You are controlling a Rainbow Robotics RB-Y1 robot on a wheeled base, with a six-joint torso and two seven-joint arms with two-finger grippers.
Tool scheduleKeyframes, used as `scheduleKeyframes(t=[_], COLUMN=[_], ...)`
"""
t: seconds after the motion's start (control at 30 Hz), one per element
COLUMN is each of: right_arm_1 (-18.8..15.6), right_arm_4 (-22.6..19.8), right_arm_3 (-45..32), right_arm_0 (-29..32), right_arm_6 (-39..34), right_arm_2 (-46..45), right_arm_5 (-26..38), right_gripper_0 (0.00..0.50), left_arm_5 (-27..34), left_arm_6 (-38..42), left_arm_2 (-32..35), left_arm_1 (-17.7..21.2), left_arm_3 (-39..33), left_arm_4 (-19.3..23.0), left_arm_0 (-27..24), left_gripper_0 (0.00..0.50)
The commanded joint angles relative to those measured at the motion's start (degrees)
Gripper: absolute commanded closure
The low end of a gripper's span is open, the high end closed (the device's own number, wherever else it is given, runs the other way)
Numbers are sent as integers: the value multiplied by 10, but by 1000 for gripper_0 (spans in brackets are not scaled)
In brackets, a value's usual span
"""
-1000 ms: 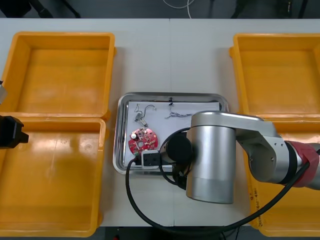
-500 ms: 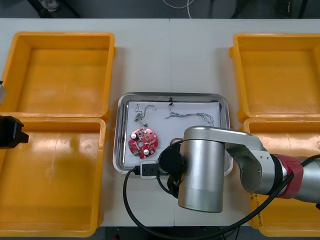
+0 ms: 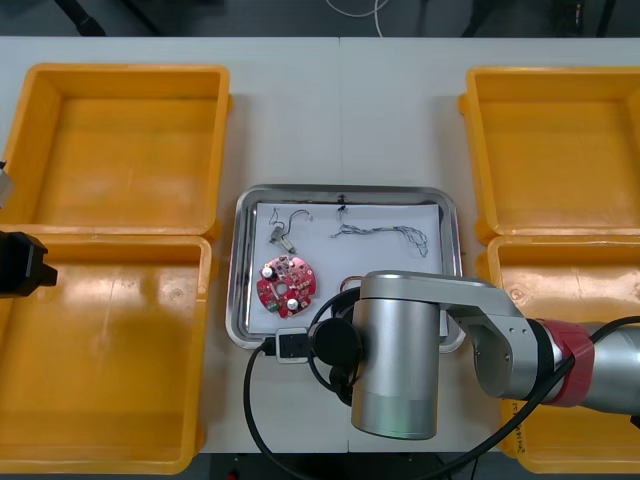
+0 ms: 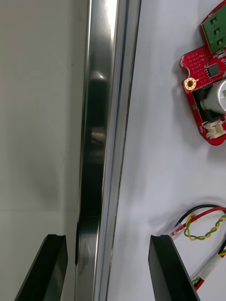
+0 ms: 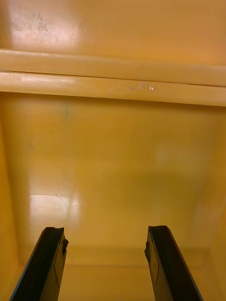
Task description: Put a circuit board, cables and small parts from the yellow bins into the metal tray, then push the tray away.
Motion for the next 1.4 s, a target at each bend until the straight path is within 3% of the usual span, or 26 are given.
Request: scheduleKeyframes(t=[0.03, 0.07, 0.17, 0.2, 0.27, 0.57, 1.4], right_arm_1=[10, 10, 10, 10, 10, 10, 2], right_arm_4=[15, 19, 22, 22, 23, 26, 33], right_arm_3=[-6, -6, -6, -6, -6, -6, -1], right_arm_0=[6, 6, 6, 6, 6, 5, -28], right_arm_6=[-11, -12, -18, -18, -21, -27, -53], right_arm_2=[16, 17, 17, 17, 17, 17, 14], right_arm_5=[-8, -8, -7, -7, -8, -7, -7], right_gripper_0=[12, 122, 271, 287, 384, 500, 500], left_arm_5=[3, 3, 3, 3, 3, 3, 3], left_arm_6=[-49, -49, -49, -49, -49, -49, -49], left_arm_2=[6, 6, 6, 6, 6, 6, 6], left_arm_1=[25, 25, 25, 25, 25, 25, 25], left_arm_3=[-19, -19, -19, -19, -19, -19, -19], left_arm_4=[4, 4, 4, 4, 4, 4, 4], left_arm_0=[9, 9, 9, 9, 9, 9, 9], left_gripper_0=[0, 0, 0, 0, 0, 0, 0])
